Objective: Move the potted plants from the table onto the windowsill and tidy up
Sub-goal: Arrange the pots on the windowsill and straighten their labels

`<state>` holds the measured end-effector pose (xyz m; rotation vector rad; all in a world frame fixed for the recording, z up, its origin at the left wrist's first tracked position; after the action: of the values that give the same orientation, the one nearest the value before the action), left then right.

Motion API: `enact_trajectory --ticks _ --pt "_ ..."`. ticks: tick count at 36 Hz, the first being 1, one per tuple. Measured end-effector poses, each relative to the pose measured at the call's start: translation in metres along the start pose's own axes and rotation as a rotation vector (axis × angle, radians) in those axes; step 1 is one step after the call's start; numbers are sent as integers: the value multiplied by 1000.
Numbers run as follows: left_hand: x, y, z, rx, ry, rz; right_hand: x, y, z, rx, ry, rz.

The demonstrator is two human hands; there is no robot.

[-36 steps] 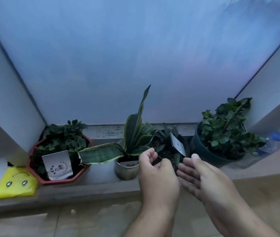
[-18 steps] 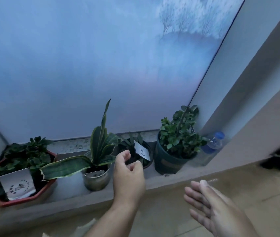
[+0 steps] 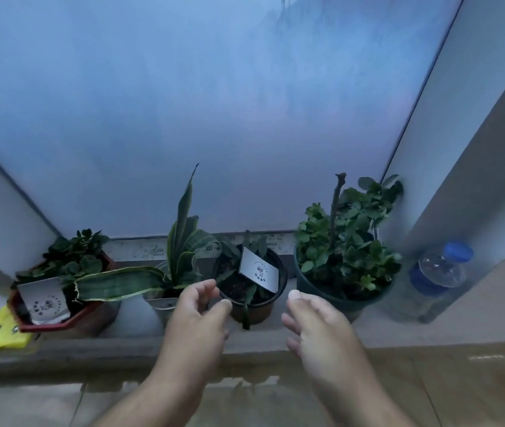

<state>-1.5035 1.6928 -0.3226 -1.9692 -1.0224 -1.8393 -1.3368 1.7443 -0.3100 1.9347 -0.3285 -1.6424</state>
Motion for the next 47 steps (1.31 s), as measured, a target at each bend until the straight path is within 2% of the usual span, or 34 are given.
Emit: enact_trajectory --ticks 6,9,11,14,18,22,28,35,40,47 --pt "-9 29 -13 41 -104 -137 20 -16 3 -14 -23 104" --pt "-11 37 -13 30 -42 -237 29 -12 4 -14 -22 151" --pt "-8 37 -8 0 -17 -227 30 -12 6 5 -30 158" --pt "-8 34 -3 -11 -28 -185 24 -14 11 19 -2 127" --pt "-21 22 1 -23 46 -277 24 -25 15 23 80 58" --pt "-1 7 -4 -40 34 -155 12 -30 15 53 104 36" --pt "-15 0 -4 -21 48 -304 14 -39 19 43 129 11" --pt "-4 -13 6 -52 161 -310 11 -39 22 56 154 -42" --pt "-14 -22 7 -24 270 -385 7 -37 23 49 164 -37" --pt "-21 -25 16 -28 479 -457 9 -43 25 -28 111 -56"
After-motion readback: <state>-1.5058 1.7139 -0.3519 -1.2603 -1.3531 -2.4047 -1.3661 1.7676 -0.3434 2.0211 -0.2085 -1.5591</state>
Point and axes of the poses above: each hand's wrist, its own y-axis away from the middle knuckle, its own z-axis out of the palm, x = y × z, the point moved 5 cm from there along -y, towards the middle knuckle, and after that the axes turned 5 degrees about z, right-handed, at the moved point
